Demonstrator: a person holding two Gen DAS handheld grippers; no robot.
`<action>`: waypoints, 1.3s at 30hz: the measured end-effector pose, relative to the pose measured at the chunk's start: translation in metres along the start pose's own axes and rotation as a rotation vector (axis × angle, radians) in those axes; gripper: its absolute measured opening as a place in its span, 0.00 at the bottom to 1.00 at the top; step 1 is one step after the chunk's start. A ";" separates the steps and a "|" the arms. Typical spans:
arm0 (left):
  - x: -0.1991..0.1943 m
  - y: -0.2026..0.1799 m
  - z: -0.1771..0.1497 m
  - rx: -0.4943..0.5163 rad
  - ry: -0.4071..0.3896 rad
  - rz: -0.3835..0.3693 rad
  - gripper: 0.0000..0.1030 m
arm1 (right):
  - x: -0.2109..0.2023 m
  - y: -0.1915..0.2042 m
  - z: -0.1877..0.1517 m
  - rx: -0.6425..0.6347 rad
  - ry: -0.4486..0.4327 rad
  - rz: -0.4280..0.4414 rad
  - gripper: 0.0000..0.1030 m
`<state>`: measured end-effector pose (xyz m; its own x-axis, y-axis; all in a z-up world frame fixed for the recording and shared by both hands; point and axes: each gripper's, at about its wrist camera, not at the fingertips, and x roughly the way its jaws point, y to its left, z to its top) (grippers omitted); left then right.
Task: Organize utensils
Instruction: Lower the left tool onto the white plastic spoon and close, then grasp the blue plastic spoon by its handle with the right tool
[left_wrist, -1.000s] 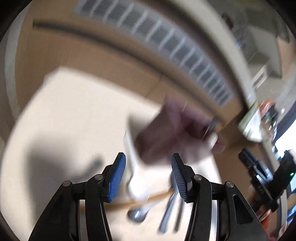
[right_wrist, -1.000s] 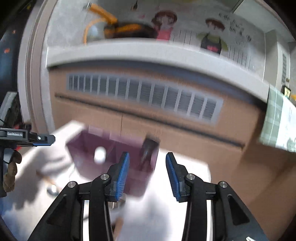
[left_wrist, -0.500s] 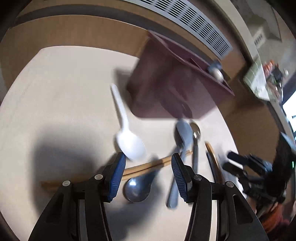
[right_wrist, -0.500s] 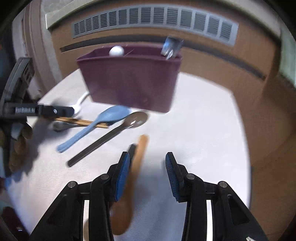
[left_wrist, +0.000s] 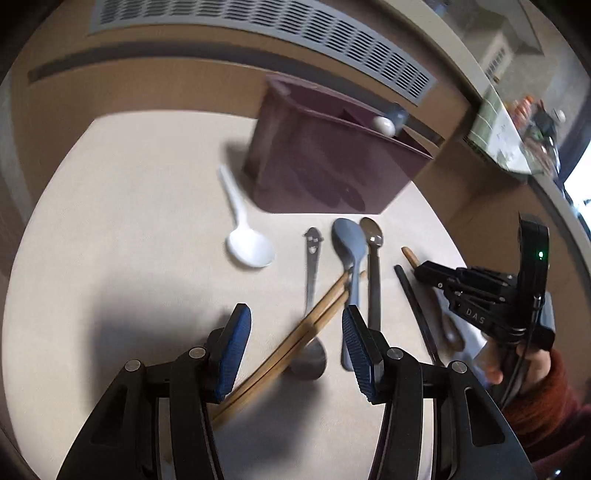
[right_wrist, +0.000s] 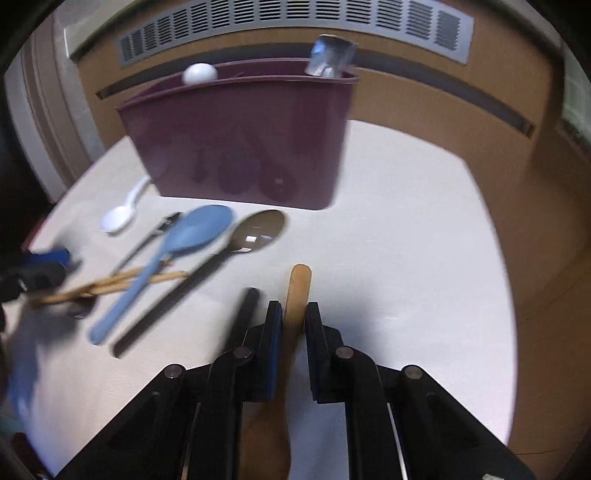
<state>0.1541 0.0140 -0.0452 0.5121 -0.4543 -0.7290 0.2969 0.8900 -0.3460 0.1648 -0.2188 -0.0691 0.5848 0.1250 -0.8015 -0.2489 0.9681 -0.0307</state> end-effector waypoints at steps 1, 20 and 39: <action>0.004 -0.005 0.002 0.024 0.009 -0.012 0.50 | -0.001 -0.003 -0.003 0.001 -0.003 -0.018 0.10; 0.065 0.023 0.064 -0.086 -0.026 0.276 0.50 | -0.008 -0.027 -0.020 0.108 -0.006 -0.059 0.20; -0.005 0.028 -0.021 -0.027 0.069 0.184 0.13 | -0.026 -0.007 -0.003 0.036 -0.046 0.018 0.27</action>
<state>0.1433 0.0418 -0.0638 0.4993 -0.2813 -0.8195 0.1813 0.9588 -0.2186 0.1489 -0.2299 -0.0497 0.6158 0.1512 -0.7733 -0.2323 0.9726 0.0053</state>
